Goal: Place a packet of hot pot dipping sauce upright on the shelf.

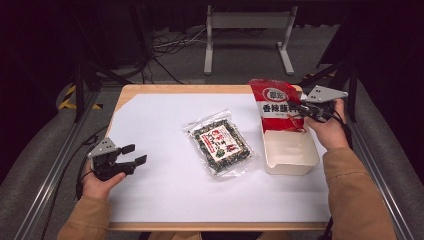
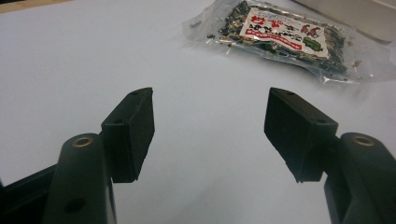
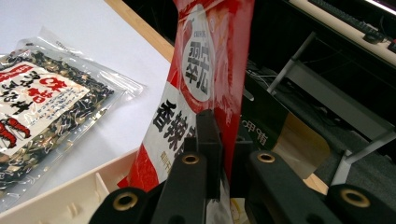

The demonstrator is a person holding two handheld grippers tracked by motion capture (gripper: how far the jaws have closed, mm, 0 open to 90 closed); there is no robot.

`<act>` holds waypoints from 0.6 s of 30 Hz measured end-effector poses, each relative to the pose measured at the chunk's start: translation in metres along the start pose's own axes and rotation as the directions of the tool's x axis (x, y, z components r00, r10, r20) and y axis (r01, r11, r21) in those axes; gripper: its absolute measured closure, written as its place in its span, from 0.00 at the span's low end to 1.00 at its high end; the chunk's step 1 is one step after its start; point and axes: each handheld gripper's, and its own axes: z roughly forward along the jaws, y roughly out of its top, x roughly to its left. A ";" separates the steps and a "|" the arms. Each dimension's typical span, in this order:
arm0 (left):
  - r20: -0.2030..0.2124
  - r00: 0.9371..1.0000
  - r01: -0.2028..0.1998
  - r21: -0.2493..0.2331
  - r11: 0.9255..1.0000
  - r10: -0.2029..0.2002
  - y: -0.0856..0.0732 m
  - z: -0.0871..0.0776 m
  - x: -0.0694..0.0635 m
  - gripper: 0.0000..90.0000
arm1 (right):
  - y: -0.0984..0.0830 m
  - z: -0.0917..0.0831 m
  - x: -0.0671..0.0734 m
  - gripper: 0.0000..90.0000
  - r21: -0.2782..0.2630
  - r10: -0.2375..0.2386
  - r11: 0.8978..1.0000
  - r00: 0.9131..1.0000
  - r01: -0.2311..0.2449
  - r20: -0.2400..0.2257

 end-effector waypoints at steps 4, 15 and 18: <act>-0.002 1.000 -0.004 -0.001 1.000 0.004 0.000 0.000 0.000 0.38 | -0.005 -0.001 0.001 0.96 -0.010 0.013 1.000 1.000 -0.013 -0.011; 0.002 1.000 -0.008 -0.002 1.000 0.008 0.001 0.002 -0.001 0.38 | -0.023 -0.007 0.007 0.97 0.033 0.073 0.997 0.996 -0.072 -0.049; 0.001 1.000 -0.010 -0.002 1.000 0.010 0.002 0.002 0.000 0.38 | -0.026 -0.006 0.006 0.98 0.039 0.109 0.993 0.994 -0.107 -0.034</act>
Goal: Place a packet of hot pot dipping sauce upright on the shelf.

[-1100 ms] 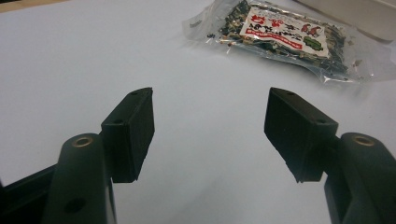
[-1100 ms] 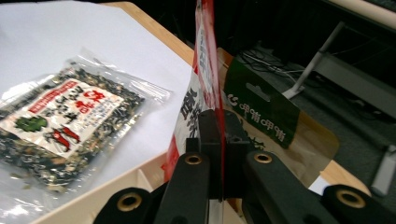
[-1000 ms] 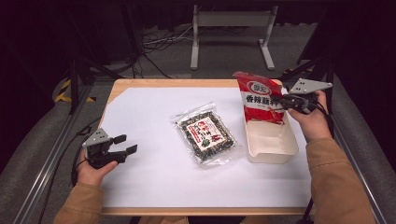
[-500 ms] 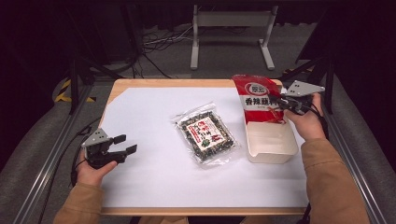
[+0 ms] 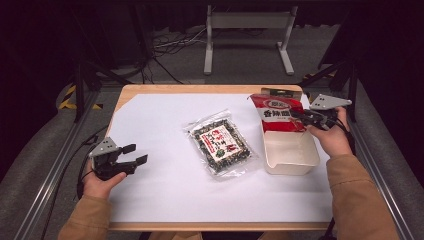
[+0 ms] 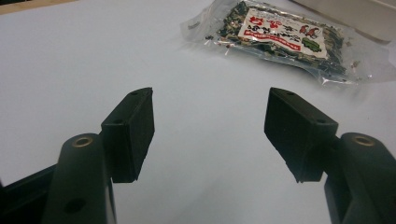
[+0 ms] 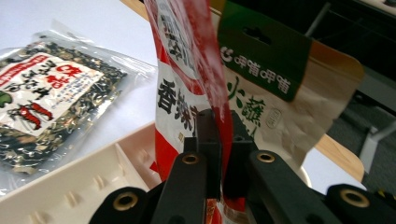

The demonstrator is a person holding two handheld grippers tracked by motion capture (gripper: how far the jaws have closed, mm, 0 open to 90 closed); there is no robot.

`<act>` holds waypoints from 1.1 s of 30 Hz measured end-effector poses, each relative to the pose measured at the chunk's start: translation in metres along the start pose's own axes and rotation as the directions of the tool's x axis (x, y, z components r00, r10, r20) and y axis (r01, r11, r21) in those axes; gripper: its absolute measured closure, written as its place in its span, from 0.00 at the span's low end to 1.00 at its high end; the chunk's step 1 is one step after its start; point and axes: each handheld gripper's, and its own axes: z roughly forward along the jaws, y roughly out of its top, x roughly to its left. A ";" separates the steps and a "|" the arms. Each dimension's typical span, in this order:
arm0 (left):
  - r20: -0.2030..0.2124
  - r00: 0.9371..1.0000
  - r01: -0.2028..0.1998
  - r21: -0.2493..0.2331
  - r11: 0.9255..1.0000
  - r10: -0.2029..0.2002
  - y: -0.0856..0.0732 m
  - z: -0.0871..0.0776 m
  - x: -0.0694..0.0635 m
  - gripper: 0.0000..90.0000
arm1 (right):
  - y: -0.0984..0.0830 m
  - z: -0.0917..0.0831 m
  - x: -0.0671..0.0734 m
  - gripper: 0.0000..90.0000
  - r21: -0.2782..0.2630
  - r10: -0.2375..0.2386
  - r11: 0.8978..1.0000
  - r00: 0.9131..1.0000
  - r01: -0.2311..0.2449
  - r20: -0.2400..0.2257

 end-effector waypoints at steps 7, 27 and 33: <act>0.006 1.000 0.001 -0.002 1.000 -0.001 0.000 -0.001 0.001 0.38 | -0.012 0.005 -0.006 0.99 0.093 0.082 0.992 0.995 -0.087 0.060; 0.023 1.000 -0.005 0.009 1.000 0.005 0.005 0.009 -0.002 0.36 | -0.023 -0.008 -0.007 0.66 0.003 0.232 0.973 0.970 -0.232 0.069; 0.028 1.000 0.000 0.015 1.000 0.000 0.011 0.013 -0.005 0.33 | -0.021 -0.019 -0.003 0.54 -0.032 0.248 0.969 0.966 -0.246 0.078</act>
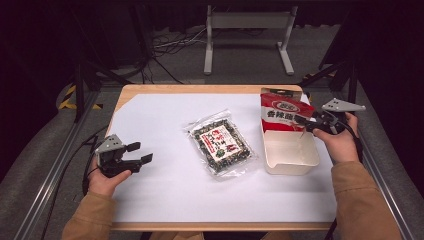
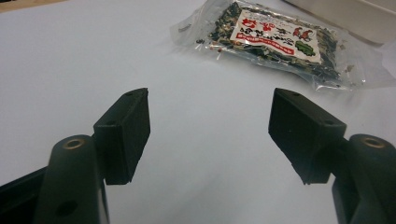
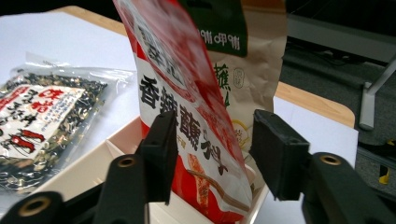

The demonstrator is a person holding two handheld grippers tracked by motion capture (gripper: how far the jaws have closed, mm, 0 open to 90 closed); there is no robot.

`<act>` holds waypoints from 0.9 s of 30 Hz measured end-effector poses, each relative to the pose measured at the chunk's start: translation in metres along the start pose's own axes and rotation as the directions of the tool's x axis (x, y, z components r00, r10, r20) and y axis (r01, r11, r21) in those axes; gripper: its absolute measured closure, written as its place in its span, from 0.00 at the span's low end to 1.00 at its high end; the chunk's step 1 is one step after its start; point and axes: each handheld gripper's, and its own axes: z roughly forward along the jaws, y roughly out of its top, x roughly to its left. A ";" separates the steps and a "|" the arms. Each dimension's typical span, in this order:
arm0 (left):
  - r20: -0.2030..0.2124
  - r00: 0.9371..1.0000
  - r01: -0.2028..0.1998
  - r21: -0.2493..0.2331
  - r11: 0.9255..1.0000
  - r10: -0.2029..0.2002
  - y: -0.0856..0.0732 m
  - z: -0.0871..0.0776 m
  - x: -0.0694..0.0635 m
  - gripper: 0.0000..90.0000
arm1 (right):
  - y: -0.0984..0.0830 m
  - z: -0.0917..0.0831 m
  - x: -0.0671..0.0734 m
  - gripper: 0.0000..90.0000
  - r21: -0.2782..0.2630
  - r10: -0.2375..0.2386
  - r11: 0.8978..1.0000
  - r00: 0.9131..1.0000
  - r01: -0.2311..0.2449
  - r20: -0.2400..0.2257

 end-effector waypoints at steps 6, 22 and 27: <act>0.003 1.000 -0.015 0.012 1.000 0.015 0.010 0.005 -0.006 0.32 | 0.002 -0.017 0.007 0.44 -0.020 -0.004 1.000 1.000 0.004 0.011; 0.029 0.999 -0.043 0.041 0.998 0.042 0.026 0.012 -0.020 0.28 | 0.005 -0.060 0.051 0.49 -0.014 -0.048 0.999 0.996 0.047 -0.069; 0.033 0.999 -0.043 0.043 0.998 0.041 0.027 0.012 -0.021 0.27 | -0.002 -0.063 0.069 0.47 -0.057 -0.065 0.997 0.993 0.059 -0.102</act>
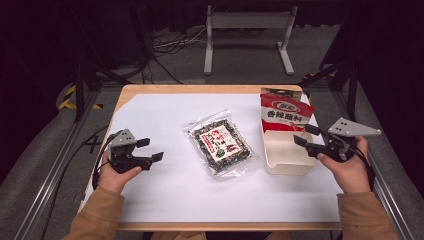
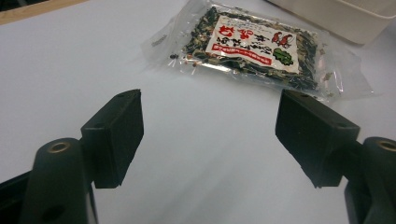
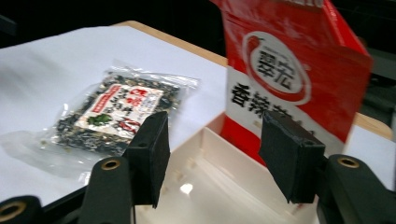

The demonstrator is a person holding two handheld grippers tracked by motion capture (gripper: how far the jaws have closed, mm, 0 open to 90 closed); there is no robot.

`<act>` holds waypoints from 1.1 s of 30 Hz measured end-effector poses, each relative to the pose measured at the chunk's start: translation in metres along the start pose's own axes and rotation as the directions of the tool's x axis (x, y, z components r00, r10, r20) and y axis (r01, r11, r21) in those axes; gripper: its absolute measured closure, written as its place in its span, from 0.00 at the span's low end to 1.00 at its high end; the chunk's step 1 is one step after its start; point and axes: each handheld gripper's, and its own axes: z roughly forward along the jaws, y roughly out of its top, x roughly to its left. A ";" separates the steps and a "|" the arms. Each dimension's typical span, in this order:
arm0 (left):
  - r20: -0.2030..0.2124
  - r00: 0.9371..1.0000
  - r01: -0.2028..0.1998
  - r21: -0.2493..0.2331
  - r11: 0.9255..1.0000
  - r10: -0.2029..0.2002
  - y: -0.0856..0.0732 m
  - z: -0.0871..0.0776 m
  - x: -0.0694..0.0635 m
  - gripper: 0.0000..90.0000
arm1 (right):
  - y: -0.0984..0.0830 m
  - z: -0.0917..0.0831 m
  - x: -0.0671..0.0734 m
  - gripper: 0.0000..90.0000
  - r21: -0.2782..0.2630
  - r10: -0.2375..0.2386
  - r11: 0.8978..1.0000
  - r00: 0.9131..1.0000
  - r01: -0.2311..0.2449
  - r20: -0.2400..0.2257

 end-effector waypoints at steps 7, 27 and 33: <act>-0.009 1.000 -0.009 0.020 1.000 0.009 0.008 0.002 -0.004 0.26 | -0.004 0.005 0.024 0.47 0.004 -0.047 0.999 0.996 0.047 -0.072; 0.014 0.998 0.063 0.041 0.997 -0.064 0.039 0.039 0.006 0.19 | -0.002 0.013 0.052 0.42 0.005 -0.085 0.996 0.984 0.086 -0.158; -0.058 0.994 0.094 0.041 0.995 -0.091 0.051 0.059 0.014 0.27 | -0.005 0.007 0.058 0.42 0.005 -0.094 0.995 0.982 0.096 -0.164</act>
